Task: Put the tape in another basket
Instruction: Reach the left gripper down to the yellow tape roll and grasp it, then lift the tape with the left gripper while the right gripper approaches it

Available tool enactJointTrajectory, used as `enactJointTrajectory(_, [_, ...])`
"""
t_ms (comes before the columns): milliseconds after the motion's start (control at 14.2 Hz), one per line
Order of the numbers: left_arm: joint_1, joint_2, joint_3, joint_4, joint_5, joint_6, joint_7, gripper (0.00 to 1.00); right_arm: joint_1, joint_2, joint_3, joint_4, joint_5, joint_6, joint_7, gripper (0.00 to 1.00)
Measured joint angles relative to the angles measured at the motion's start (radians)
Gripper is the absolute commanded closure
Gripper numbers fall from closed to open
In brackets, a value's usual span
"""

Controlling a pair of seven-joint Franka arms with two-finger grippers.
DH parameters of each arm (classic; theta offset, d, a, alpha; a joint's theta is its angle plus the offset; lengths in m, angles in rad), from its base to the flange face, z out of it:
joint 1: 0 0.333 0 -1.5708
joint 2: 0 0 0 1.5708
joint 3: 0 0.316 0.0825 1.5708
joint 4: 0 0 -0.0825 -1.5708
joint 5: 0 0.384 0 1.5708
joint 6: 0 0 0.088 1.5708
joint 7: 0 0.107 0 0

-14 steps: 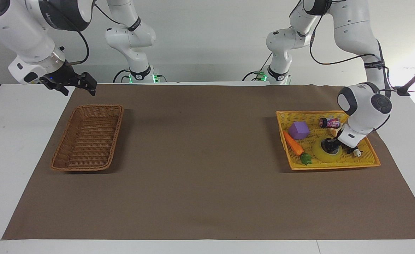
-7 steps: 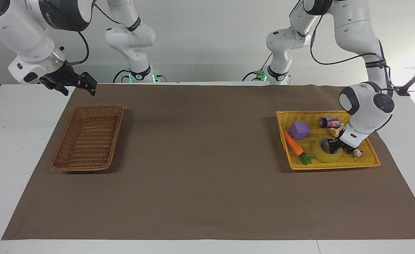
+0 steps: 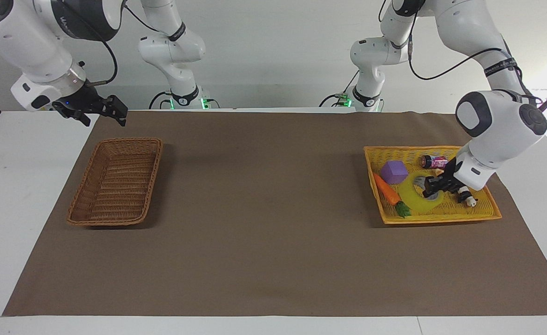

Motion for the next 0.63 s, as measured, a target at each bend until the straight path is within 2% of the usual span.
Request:
enactJointTrajectory(281, [-0.258,-0.005,-0.006,-0.003,-0.089,0.019,-0.282,1.00,0.000,0.000,0.000,0.000,0.000,0.000,0.000,0.00])
enactJointTrajectory(492, [-0.320,-0.005,-0.005,-0.006,-0.156,0.063,-0.332,1.00,-0.007,0.000,-0.005,0.000,0.000,0.000,0.000,0.00])
enactJointTrajectory(632, [-0.320,-0.005,-0.002,-0.006,-0.159,0.064,-0.333,1.00,-0.013,0.000,-0.005,-0.007,0.107,0.034,-0.014,0.00])
